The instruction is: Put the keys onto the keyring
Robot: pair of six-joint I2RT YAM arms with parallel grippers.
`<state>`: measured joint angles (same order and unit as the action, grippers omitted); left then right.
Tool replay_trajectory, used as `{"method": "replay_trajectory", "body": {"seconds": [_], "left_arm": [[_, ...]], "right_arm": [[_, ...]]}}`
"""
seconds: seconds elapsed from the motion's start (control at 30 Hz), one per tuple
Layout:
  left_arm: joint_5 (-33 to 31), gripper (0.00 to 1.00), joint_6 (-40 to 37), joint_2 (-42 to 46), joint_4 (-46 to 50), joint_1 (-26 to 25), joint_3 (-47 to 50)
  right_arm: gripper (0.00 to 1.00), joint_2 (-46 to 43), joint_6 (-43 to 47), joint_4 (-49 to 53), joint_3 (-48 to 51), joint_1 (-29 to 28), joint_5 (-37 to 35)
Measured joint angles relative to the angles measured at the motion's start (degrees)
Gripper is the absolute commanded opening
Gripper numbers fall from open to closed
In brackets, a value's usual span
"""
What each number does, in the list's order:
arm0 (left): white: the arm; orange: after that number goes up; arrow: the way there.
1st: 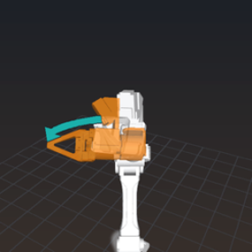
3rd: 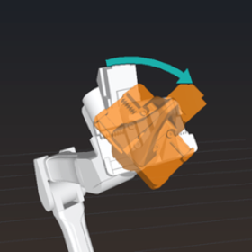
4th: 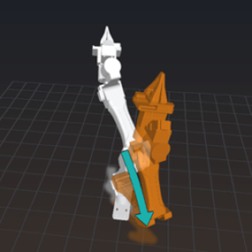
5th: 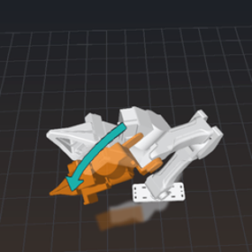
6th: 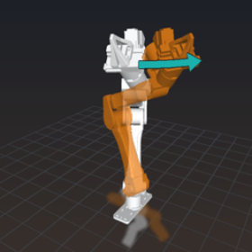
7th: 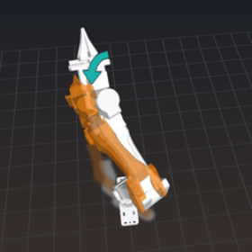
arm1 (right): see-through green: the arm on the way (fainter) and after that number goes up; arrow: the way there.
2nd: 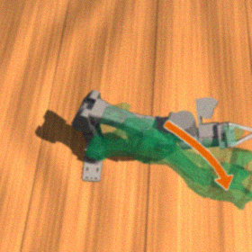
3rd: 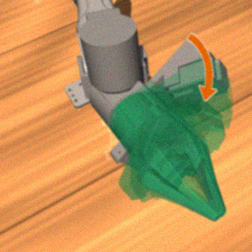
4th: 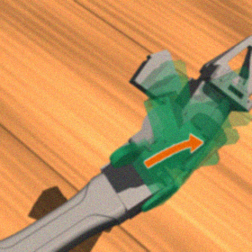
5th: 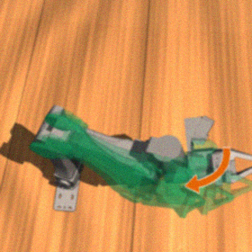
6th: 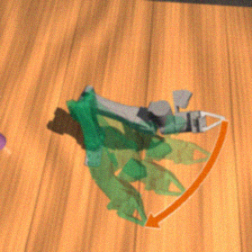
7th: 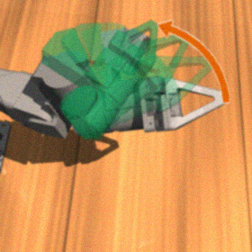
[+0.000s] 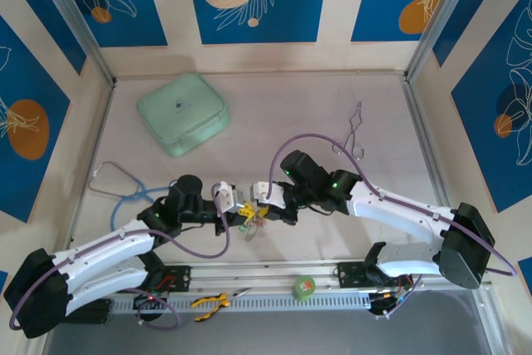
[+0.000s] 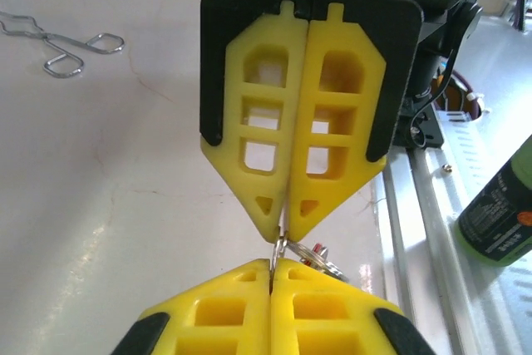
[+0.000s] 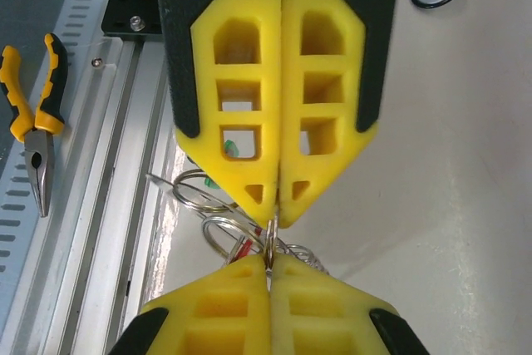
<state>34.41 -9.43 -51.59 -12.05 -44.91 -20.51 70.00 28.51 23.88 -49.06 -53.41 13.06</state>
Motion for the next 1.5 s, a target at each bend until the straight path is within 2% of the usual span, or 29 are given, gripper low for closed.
{"method": "replay_trajectory", "body": {"seconds": [0.07,0.13,0.33,0.53,0.77,0.87,0.97,1.1,1.13,1.23,1.3,1.33,1.5], "left_arm": [[0.13,0.0,-0.13,0.02,0.11,0.0,-0.02],[0.09,0.0,0.0,0.04,-0.48,0.0,0.0],[-0.22,0.0,4.59,0.17,-10.19,0.0,3.85],[-1.46,0.0,8.63,0.11,-18.58,0.0,7.76],[-1.46,0.0,10.49,0.11,-23.04,0.0,8.04],[-1.46,0.0,10.71,0.11,-23.85,0.0,8.17],[-1.46,0.0,11.06,0.11,-24.72,0.0,8.28],[-2.05,0.0,11.1,0.04,-25.22,0.0,8.48],[-2.21,0.0,11.13,0.07,-25.24,0.02,8.57],[-2.73,0.1,11.08,0.07,-25.22,0.02,8.66],[-3.08,0.23,10.97,0.24,-24.7,0.0,8.63],[-3.39,0.26,10.78,0.48,-23.85,0.0,8.59],[-4.48,0.28,7.39,2.29,-15.65,0.0,6.8]], "right_arm": [[0.18,-0.09,-0.24,-0.11,0.02,0.02,0.02],[0.28,-0.87,-1.73,-2.14,1.05,0.68,0.81],[0.32,-6.62,-7.08,-14.16,9.94,4.72,5.88],[0.34,-7.34,-13.07,-22.34,15.21,7.37,9.09],[0.33,-7.19,-15.89,-27.28,15.32,7.34,11.04],[0.29,-6.36,-16.44,-28.41,15.32,7.3,11.5],[0.2,-5.33,-16.96,-29.35,15.32,7.26,11.91],[0.02,-4.59,-17.4,-30.18,15.32,7.21,13.07],[0.0,-4.5,-17.38,-30.14,15.32,7.15,13.35],[0.0,-4.48,-17.09,-30.08,15.32,7.15,13.57],[0.0,-4.48,-16.72,-29.81,15.3,7.15,13.7],[0.0,-4.48,-16.24,-28.96,15.08,7.13,13.73],[0.0,-4.07,-11.37,-21.16,11.41,6.47,11.89]]}}
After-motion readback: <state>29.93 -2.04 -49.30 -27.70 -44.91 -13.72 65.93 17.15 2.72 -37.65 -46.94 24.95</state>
